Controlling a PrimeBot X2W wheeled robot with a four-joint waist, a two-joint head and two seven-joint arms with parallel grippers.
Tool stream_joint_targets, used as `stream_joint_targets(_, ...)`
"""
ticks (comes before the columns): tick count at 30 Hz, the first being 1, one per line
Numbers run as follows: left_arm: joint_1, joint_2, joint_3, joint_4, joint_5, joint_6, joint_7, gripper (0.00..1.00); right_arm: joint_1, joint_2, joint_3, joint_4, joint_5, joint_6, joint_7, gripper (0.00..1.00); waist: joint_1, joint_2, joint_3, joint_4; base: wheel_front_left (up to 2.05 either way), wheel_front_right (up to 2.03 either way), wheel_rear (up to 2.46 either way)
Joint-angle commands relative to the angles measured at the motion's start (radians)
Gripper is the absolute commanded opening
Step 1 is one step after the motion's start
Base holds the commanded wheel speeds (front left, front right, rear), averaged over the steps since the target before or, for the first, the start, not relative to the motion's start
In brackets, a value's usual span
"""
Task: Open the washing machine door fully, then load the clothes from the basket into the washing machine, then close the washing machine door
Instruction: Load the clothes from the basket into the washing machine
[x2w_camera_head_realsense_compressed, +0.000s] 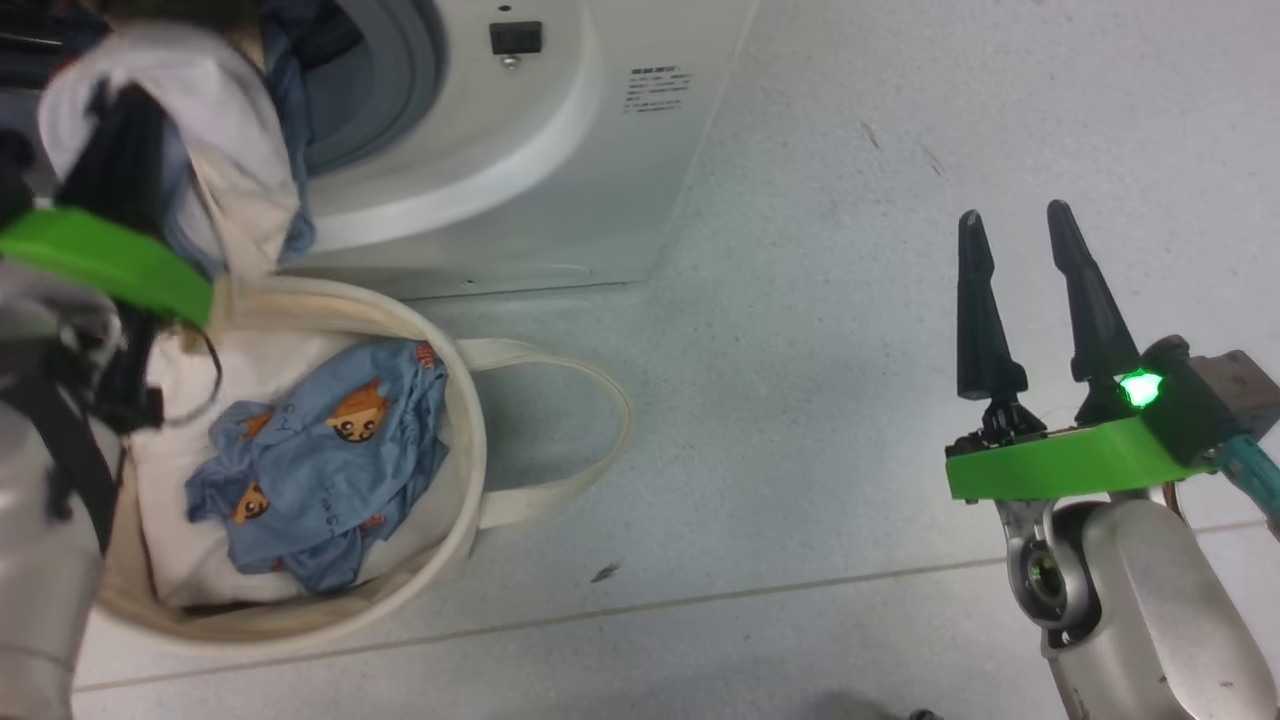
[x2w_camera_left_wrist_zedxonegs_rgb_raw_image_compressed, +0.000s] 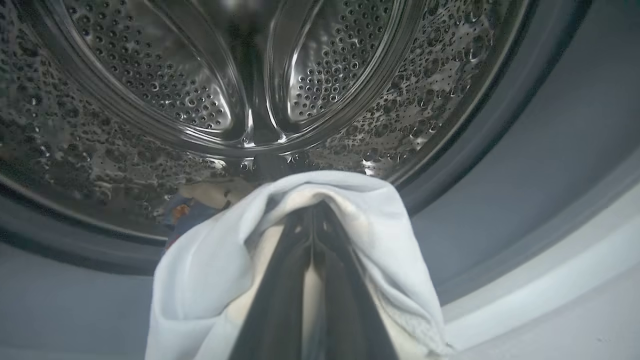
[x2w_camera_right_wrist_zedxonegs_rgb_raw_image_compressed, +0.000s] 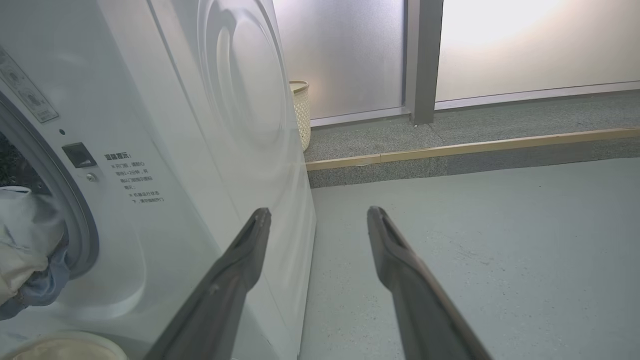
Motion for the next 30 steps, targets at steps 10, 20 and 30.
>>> stream_joint_targets(10, -0.327, 0.100, 0.028, 0.133, 0.002, 0.002, -0.012, 0.00, 0.044, -0.030, -0.014, -0.085, -0.019, 0.000, -0.012, 1.00, 0.0000, 0.0000, 0.072, -0.072, 0.00, 0.00, 0.00)
stream_joint_targets(20, -0.274, 0.050, 0.249, -0.058, 0.140, 0.011, -0.012, 0.00, 0.043, -0.008, -0.012, -0.111, -0.033, 0.000, -0.012, 1.00, 0.0000, 0.0000, 0.127, -0.071, 0.00, 0.00, 0.00)
stream_joint_targets(30, -0.375, 0.042, 0.139, 0.306, 0.210, -0.004, 0.007, 1.00, 0.042, -0.007, -0.011, -0.094, -0.032, 0.000, -0.012, 1.00, 0.0000, 0.0000, 0.116, -0.065, 0.00, 0.00, 0.00)
